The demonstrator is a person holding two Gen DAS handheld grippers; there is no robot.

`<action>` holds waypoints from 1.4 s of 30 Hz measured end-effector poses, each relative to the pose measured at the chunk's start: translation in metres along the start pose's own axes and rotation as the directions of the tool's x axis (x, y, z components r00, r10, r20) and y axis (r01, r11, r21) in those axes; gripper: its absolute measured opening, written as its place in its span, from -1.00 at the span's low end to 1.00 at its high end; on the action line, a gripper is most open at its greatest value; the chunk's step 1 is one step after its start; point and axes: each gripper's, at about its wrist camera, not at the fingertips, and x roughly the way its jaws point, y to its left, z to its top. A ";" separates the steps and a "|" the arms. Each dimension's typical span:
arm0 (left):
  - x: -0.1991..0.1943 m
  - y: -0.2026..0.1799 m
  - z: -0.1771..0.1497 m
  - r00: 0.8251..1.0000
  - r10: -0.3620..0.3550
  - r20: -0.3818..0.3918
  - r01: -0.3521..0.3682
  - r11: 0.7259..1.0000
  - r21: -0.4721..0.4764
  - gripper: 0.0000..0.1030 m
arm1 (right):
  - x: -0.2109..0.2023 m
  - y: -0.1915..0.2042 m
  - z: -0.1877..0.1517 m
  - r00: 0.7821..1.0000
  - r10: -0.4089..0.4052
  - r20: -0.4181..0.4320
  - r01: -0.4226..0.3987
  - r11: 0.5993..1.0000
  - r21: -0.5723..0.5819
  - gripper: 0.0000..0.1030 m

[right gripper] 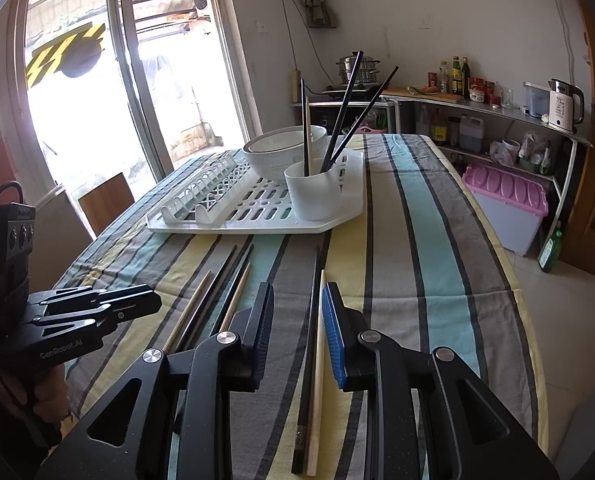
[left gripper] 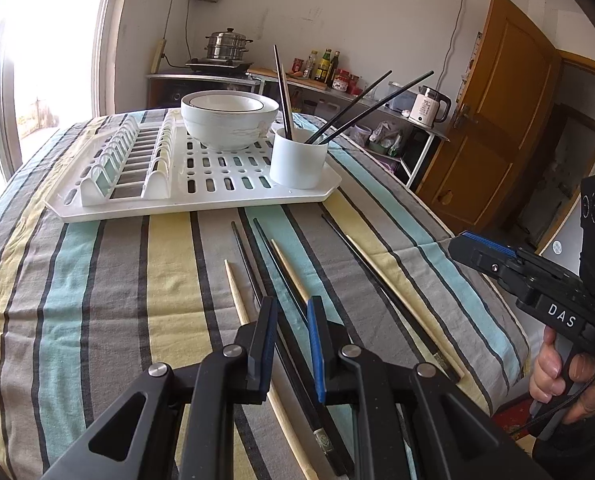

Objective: Organize utensils
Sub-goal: 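Move both tools back to the remaining chopsticks on the cloth, then grasp a black chopstick with the left tool while the right tool grasps a wooden chopstick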

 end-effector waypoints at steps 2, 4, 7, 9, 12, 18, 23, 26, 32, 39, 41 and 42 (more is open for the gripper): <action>0.008 0.002 0.003 1.000 0.005 -0.017 -0.005 1.000 -0.009 -0.71 | 0.006 -0.001 0.000 1.000 0.002 -0.015 -0.002 1.000 -0.003 -0.50; 0.016 0.004 0.005 0.999 0.008 -0.032 -0.009 1.000 -0.018 -0.71 | 0.013 -0.001 0.000 1.000 0.005 -0.031 -0.005 1.000 -0.008 -0.52; 0.027 0.006 0.008 0.998 0.018 -0.056 -0.020 0.999 -0.028 -0.71 | 0.024 -0.003 0.001 0.998 0.005 -0.062 -0.006 1.000 -0.011 -0.57; 0.034 0.007 0.010 0.997 0.030 -0.067 -0.032 0.999 -0.031 -0.71 | 0.032 -0.005 0.001 0.997 0.005 -0.081 -0.006 1.000 -0.011 -0.59; 0.043 0.010 0.013 0.995 0.044 -0.087 -0.048 0.998 -0.041 -0.71 | 0.042 -0.006 0.001 0.994 0.004 -0.105 -0.005 1.000 -0.015 -0.61; 0.058 0.015 0.017 0.992 0.057 -0.114 -0.064 0.996 -0.055 -0.71 | 0.064 -0.012 0.003 0.987 -0.019 -0.159 0.015 1.000 -0.022 -0.65; 0.067 0.018 0.019 0.989 0.063 -0.134 -0.072 0.995 -0.066 -0.71 | 0.082 -0.018 0.004 0.978 -0.049 -0.205 0.042 0.998 -0.040 -0.66; 0.070 0.017 0.022 0.989 0.067 -0.132 -0.076 0.995 -0.064 -0.71 | 0.091 -0.018 0.004 0.972 -0.058 -0.227 0.046 0.997 -0.058 -0.67; 0.076 0.014 0.027 0.987 0.081 -0.137 -0.088 0.995 -0.049 -0.71 | 0.103 -0.015 0.006 0.963 -0.067 -0.259 0.043 0.994 -0.096 -0.68; 0.084 0.007 0.032 0.982 0.119 -0.146 -0.121 0.993 0.001 -0.70 | 0.110 -0.011 0.010 0.958 -0.098 -0.268 0.059 0.987 -0.151 -0.68; 0.086 0.005 0.034 0.980 0.134 -0.150 -0.131 0.991 0.023 -0.70 | 0.111 -0.011 0.011 0.957 -0.099 -0.274 0.057 0.986 -0.156 -0.70; 0.088 0.004 0.035 0.979 0.137 -0.153 -0.134 0.991 0.026 -0.70 | 0.112 -0.010 0.012 0.956 -0.098 -0.278 0.056 0.986 -0.156 -0.71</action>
